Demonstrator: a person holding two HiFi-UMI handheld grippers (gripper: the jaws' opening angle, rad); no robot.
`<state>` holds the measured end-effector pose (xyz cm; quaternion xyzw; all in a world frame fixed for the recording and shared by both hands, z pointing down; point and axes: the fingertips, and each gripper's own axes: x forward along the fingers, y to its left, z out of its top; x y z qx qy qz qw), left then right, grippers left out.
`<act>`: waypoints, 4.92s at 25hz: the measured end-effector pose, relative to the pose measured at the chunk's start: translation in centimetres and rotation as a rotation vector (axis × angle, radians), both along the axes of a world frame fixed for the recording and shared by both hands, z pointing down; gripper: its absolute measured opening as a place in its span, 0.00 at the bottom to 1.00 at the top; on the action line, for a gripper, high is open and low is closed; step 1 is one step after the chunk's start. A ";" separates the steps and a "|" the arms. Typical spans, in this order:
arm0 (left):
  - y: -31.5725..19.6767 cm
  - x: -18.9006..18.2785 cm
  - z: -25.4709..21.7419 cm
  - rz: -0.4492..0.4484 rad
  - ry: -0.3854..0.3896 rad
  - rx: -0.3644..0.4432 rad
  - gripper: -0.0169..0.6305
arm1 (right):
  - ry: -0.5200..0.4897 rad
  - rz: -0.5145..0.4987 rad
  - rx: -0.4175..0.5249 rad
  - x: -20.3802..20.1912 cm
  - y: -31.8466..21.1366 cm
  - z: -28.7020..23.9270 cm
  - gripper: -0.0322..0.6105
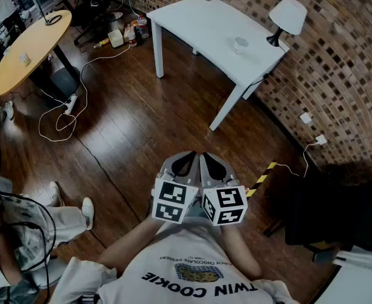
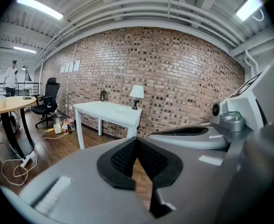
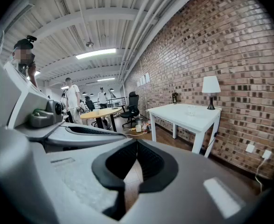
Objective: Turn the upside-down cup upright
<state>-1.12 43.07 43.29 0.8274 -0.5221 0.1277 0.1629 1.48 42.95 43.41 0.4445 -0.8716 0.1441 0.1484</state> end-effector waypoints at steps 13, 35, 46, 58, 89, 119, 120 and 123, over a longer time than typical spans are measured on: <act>-8.8 0.0 2.1 0.011 0.000 -0.019 0.03 | 0.002 0.010 0.009 -0.1 -9.2 1.7 0.05; -34.9 6.5 1.5 -0.015 -0.036 -0.037 0.03 | 0.009 -0.022 0.001 6.9 -34.6 1.5 0.06; -43.1 7.3 3.0 0.058 -0.031 -0.057 0.03 | 0.094 0.003 0.017 7.3 -43.2 2.6 0.06; -55.0 5.1 2.9 0.183 -0.001 -0.067 0.03 | 0.419 0.052 0.002 7.4 -55.7 4.3 0.16; -65.7 1.9 4.6 0.295 0.043 -0.106 0.03 | 0.304 0.086 -0.284 6.3 -65.2 8.4 0.08; -66.9 4.4 5.1 0.225 -0.008 -0.108 0.03 | -0.919 0.331 -0.603 11.1 -66.0 13.1 0.10; -67.0 4.4 5.1 0.222 -0.008 -0.108 0.03 | -0.908 0.332 -0.603 11.2 -65.9 13.1 0.10; -67.1 4.3 5.2 0.214 -0.012 -0.107 0.03 | -0.881 0.336 -0.603 11.2 -65.7 13.3 0.14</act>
